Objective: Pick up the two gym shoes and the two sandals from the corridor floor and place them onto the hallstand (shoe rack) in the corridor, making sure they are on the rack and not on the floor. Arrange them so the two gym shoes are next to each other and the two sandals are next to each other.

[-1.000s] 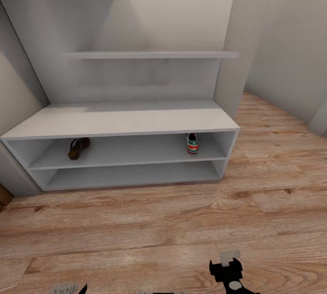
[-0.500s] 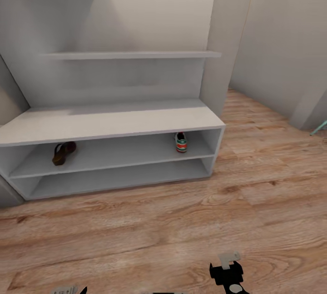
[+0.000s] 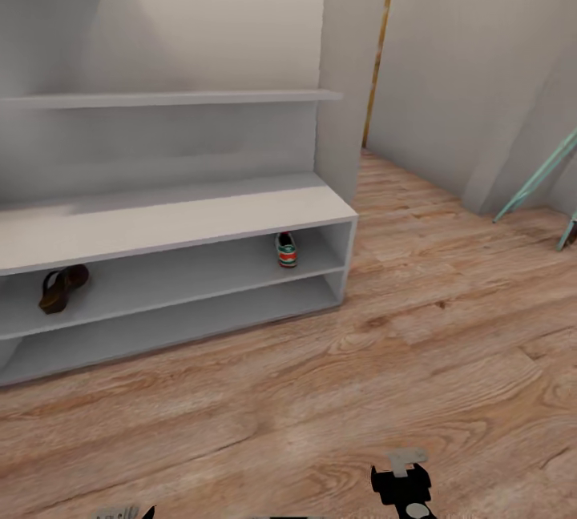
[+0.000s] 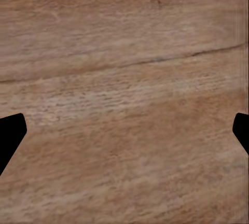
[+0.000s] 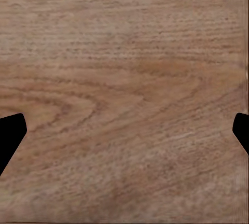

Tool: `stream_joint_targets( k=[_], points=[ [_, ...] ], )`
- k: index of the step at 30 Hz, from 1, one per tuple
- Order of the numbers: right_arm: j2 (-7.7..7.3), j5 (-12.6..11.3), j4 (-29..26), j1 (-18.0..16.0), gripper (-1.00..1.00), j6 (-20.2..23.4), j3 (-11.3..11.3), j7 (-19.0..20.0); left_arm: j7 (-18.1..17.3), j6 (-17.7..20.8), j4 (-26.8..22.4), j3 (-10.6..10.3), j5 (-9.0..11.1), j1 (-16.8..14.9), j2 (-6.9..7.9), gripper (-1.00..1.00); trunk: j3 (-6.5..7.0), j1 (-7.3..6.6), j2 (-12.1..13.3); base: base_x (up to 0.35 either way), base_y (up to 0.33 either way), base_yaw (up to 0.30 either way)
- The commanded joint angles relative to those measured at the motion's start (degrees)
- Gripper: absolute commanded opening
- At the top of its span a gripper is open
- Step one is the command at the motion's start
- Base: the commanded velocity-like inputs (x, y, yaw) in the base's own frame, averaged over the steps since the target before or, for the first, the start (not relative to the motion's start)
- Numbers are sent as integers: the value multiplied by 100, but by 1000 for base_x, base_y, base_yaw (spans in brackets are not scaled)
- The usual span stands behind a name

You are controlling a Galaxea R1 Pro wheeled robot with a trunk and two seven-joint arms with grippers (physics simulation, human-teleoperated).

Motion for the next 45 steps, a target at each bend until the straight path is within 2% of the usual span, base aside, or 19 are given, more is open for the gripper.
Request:
stream_joint_targets(
  k=[1,12,28,33,35,40,45],
  points=[
    [2,34,8,-5,100,-16,-48,-23,-20,-27,3,49,-60,-2,-1,100,-5,-1,-2,0,0,-298],
    [2,-143,4,-4,100,-22,-54,-21,-21,-34,-2,47,-64,-5,-3,100,-5,-1,-2,0,0,-299],
    [-12,-155,8,-3,100,-424,-56,-43,-26,-35,-31,46,-72,-3,4,100,-5,-1,-2,0,0,-300],
    [-58,-249,8,2,100,-429,-58,-43,-22,-36,-6,47,-71,-4,4,100,-5,-1,-2,0,0,-300],
    [-73,-369,8,21,100,-431,-55,-41,-21,-33,-6,54,-52,-5,6,100,-5,-1,-2,0,0,-300],
    [-76,-399,12,37,100,-431,-51,-41,-19,-34,-1,55,-58,-5,3,100,-5,-1,-2,0,0,-300],
    [-77,-407,13,49,100,-431,-50,-36,-19,-29,2,55,-66,-4,-1,100,106,-14,5,0,0,-300]
  ],
)
